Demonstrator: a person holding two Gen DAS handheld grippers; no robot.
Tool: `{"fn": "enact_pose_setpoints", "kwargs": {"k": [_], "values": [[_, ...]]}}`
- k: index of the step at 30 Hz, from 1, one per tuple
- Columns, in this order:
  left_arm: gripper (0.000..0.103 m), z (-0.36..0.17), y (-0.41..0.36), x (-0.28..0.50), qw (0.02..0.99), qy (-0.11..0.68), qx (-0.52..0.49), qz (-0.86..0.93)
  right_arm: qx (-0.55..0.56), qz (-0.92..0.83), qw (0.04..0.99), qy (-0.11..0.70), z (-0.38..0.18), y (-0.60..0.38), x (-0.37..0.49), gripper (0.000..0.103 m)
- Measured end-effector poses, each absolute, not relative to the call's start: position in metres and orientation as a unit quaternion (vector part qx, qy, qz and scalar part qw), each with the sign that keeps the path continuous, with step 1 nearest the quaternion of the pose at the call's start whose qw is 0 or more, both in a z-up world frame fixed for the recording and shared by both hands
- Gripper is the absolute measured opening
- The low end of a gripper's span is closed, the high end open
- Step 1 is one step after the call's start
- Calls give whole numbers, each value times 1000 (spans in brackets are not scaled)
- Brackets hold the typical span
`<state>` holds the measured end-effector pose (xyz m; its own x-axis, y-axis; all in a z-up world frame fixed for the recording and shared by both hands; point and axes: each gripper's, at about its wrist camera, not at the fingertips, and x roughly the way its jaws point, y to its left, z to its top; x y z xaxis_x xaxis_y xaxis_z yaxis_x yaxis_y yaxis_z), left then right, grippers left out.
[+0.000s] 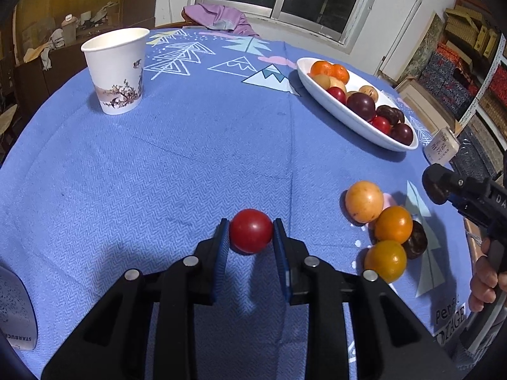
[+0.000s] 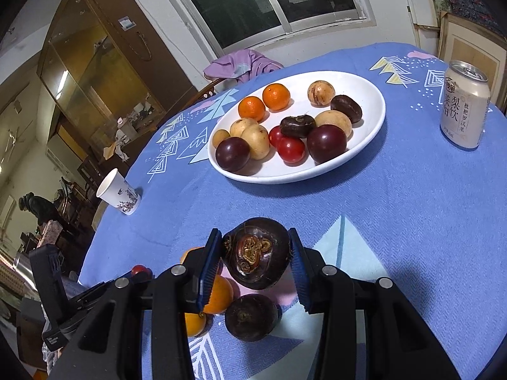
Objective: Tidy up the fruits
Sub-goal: 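Carry the held tomato and brown fruit toward the white plate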
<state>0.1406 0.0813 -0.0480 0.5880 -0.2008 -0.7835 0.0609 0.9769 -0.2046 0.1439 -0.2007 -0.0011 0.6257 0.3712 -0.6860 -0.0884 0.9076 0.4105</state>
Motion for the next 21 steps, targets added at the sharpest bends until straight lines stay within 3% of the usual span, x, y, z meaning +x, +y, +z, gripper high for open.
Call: {"fn": "enact_pose_setpoints", "kwargs": {"k": [11, 21], "values": [[24, -36, 74, 135, 899, 425, -62, -84, 184, 125, 887, 404, 3, -207, 141, 43], [24, 24, 39, 148, 920, 372, -52, -114, 209, 102, 915, 331, 50, -237, 129, 43]]}}
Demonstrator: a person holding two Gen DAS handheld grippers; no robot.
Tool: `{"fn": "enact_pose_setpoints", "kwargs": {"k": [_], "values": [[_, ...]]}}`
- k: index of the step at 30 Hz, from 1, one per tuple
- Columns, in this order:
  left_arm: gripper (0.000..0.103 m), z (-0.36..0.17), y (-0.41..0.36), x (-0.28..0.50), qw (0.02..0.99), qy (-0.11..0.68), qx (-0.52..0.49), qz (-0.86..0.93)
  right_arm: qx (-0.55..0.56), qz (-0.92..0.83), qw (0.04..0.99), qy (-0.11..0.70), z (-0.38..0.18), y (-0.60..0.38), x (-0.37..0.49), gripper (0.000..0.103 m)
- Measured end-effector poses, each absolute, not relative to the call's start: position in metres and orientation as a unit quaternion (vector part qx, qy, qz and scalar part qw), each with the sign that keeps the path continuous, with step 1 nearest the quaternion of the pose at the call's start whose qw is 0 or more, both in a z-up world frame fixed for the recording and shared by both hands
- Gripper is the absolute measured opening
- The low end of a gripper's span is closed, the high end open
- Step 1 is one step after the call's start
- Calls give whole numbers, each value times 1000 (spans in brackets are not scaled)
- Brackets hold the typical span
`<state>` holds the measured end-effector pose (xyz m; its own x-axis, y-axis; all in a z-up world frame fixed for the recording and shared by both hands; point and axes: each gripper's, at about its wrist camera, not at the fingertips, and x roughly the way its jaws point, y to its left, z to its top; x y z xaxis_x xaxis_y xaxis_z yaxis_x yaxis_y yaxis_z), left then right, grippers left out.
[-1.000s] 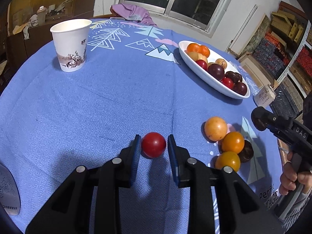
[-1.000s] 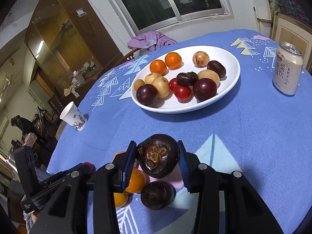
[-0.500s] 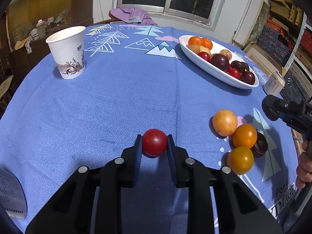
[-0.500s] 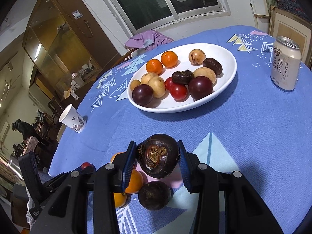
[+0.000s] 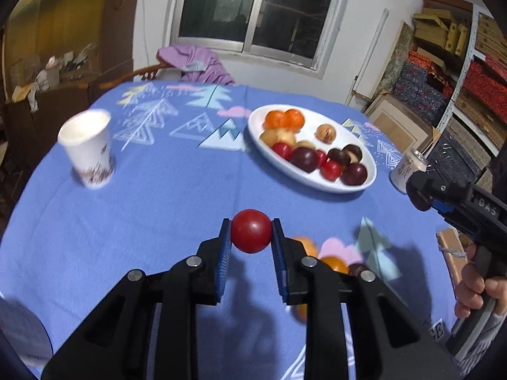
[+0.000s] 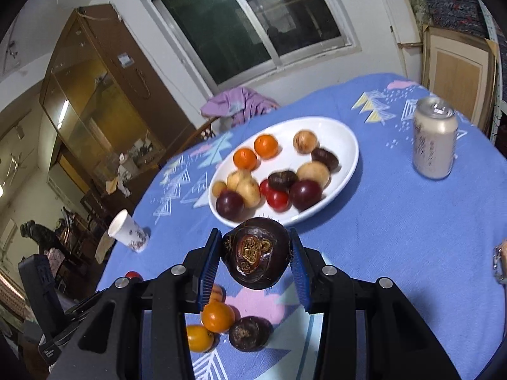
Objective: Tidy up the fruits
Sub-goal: 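Carry the held tomato and brown fruit toward the white plate, then lower both fruits onto the white plate and open both tools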
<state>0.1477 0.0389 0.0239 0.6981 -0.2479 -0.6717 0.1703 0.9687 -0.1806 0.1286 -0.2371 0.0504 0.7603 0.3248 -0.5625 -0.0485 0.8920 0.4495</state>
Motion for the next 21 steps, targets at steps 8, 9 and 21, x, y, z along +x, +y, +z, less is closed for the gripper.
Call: {"fn": "enact_pose_setpoints", "kwargs": {"k": [8, 9, 21], "values": [[24, 48, -12, 217, 920, 364, -51, -132, 216, 85, 911, 339, 63, -236, 187, 43], [24, 48, -16, 227, 918, 368, -54, -135, 217, 86, 910, 342, 61, -235, 194, 43], [24, 22, -55, 332, 907, 400, -47, -119, 162, 49, 913, 371, 32, -216, 285, 43]]}}
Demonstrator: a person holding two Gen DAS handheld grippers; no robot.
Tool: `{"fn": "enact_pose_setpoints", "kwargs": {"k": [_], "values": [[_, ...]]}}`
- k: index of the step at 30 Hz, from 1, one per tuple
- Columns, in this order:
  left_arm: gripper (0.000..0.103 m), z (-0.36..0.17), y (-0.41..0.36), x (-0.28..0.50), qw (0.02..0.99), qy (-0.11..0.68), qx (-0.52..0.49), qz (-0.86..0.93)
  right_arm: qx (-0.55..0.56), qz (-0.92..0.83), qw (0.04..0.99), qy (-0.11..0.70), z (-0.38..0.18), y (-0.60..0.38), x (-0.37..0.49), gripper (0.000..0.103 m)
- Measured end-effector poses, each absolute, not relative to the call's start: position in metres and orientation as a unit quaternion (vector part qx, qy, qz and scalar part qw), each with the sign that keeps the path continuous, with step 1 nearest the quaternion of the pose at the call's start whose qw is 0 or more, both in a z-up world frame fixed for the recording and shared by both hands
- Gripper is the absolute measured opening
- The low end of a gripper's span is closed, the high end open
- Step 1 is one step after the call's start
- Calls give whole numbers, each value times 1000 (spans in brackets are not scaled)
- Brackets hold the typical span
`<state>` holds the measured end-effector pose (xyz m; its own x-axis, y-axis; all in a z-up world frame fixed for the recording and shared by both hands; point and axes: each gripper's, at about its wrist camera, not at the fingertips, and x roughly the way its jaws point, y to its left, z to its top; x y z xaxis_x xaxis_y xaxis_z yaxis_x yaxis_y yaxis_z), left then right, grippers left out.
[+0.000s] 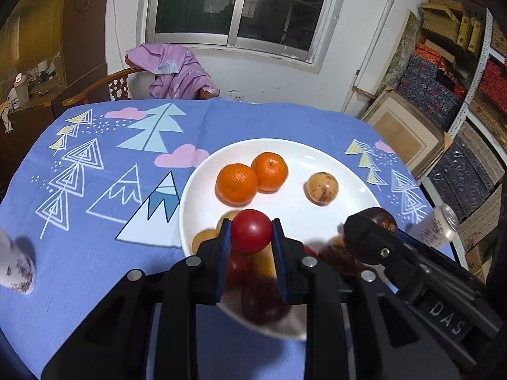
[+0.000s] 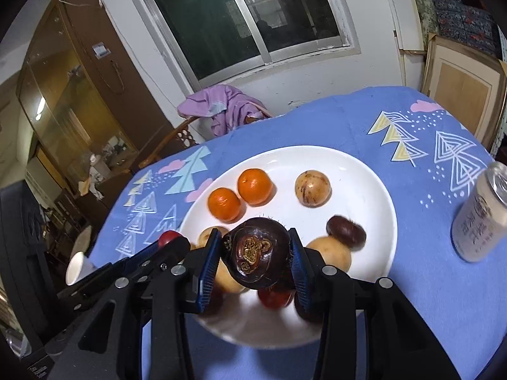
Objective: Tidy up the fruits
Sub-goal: 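Lower both fruits onto the white plate and open both tools, then grasp a speckled orange fruit with the left tool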
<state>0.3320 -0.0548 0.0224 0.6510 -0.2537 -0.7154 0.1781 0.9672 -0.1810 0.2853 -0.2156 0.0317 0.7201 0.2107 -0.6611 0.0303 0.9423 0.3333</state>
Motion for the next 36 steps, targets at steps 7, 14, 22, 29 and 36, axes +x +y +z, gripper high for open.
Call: {"fn": "enact_pose_setpoints", "kwargs": {"k": [7, 14, 22, 29, 36], "values": [[28, 0, -76, 366, 896, 424, -31, -126, 185, 23, 900, 393, 10, -236, 307, 45], [67, 8, -59, 354, 904, 409, -53, -111, 216, 25, 900, 377, 18, -249, 291, 50], [90, 41, -7, 276, 920, 374, -79, -80, 228, 56, 906, 353, 48, -235, 224, 69], [99, 30, 33, 188, 928, 358, -93, -39, 234, 86, 899, 359, 39, -223, 146, 82], [99, -12, 31, 153, 918, 391, -49, -38, 196, 82, 901, 378, 14, -218, 111, 84]]}}
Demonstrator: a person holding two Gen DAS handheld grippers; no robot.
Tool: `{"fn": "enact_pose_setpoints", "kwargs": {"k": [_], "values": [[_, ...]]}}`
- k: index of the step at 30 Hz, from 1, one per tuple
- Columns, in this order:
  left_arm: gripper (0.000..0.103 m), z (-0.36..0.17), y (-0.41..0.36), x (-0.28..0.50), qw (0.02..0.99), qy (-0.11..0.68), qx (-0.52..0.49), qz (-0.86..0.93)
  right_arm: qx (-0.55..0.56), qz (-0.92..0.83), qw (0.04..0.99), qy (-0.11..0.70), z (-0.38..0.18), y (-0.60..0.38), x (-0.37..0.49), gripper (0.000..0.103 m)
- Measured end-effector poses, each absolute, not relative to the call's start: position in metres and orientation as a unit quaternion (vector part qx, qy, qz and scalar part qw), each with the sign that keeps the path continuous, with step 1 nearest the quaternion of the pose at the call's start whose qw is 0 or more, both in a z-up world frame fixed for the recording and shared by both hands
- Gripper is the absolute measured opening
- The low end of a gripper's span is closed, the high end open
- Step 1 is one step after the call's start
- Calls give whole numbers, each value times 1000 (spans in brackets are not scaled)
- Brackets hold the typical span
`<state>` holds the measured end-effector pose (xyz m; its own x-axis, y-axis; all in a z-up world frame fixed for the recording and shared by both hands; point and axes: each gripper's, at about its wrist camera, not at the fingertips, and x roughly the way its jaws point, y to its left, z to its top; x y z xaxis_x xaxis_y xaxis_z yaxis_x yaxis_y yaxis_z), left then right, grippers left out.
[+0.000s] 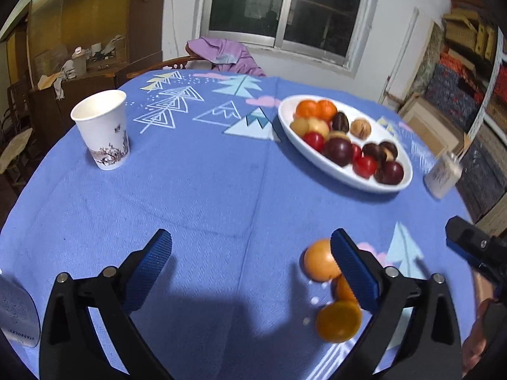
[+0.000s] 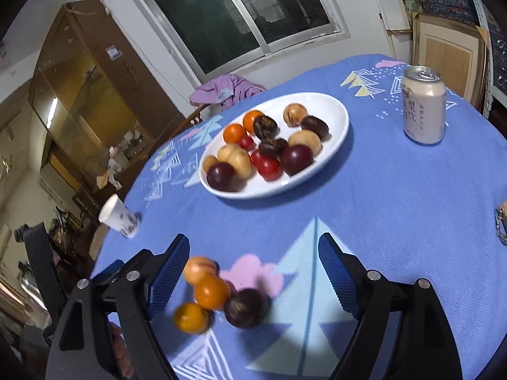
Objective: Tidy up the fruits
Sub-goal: 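Grasp a speckled orange fruit with the left tool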
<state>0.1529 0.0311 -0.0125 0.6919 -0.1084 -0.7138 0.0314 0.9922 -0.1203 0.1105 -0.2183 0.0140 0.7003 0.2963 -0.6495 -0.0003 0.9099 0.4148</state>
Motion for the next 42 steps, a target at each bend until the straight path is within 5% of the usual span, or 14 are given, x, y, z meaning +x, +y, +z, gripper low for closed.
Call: {"fn": "enact_pose_setpoints", "kwargs": {"k": [23, 28, 33, 42], "values": [[99, -31, 8, 181, 907, 414, 7, -69, 237, 75, 887, 389, 10, -232, 113, 87], [99, -22, 54, 185, 915, 402, -27, 11, 244, 76, 886, 387, 10, -235, 113, 87], [99, -31, 84, 186, 881, 441, -165, -53, 236, 82, 887, 388, 10, -231, 113, 87], [99, -37, 74, 197, 884, 443, -145, -46, 233, 84, 887, 390, 9, -230, 114, 87]]}}
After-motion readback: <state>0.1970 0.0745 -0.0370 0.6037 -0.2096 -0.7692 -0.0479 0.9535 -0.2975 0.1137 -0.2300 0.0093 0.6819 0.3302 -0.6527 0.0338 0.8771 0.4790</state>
